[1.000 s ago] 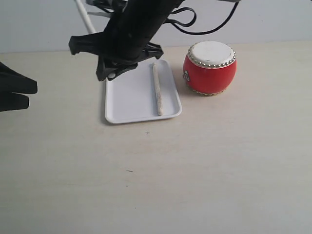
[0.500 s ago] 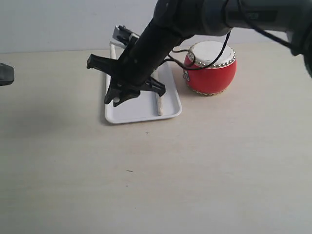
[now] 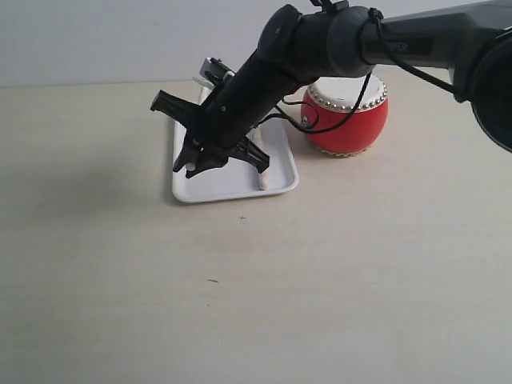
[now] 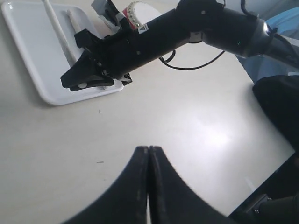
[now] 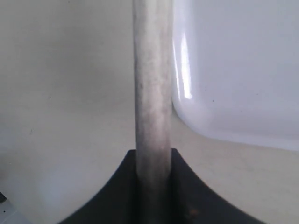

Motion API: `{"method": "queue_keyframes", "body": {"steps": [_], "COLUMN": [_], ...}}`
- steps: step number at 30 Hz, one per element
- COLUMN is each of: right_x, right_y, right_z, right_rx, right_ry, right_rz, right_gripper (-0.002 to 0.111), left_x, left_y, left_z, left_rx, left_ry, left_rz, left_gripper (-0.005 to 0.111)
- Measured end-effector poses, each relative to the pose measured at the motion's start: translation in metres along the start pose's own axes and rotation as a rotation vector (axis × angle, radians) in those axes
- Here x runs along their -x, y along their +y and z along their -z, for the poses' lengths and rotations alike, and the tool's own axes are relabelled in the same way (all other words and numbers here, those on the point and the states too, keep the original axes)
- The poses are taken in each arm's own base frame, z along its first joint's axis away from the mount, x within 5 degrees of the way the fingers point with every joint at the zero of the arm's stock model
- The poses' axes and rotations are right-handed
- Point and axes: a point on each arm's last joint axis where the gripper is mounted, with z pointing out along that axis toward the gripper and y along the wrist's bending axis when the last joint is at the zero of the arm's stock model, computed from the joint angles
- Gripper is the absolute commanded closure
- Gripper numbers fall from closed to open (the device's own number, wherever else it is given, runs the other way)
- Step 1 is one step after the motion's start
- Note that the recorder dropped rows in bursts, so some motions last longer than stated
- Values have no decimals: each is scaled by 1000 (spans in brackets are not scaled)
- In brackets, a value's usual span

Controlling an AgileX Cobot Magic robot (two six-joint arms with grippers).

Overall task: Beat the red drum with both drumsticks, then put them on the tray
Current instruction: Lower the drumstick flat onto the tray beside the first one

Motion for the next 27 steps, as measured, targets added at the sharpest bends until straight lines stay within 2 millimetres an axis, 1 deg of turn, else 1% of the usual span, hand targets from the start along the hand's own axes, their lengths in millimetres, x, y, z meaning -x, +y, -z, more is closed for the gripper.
{"method": "queue_keyframes", "body": {"steps": [3, 7, 21, 23, 25, 27], "right_x": [6, 9, 9, 10, 10, 10], "right_y": [-12, -26, -26, -28, -32, -35], "right_z": [-2, -8, -9, -13, -19, -23], "right_rx": [-10, -27, -15, -10, -8, -7], "right_ry": [21, 62, 67, 71, 82, 88], "right_rz": [-37, -68, -59, -74, -91, -88], "right_gripper": [108, 108, 107, 102, 93, 80], "left_x": [-4, -7, -9, -10, -10, -10], "left_y": [-7, -12, -15, -16, -16, -17], "left_z": [5, 9, 10, 10, 10, 10], "left_rx": [-8, -15, -31, -35, -38, -38], "left_ry": [-5, -11, 4, 11, 12, 10], "left_rz": [-26, -46, -43, -40, -35, -36], "left_gripper": [107, 107, 107, 107, 107, 107]}}
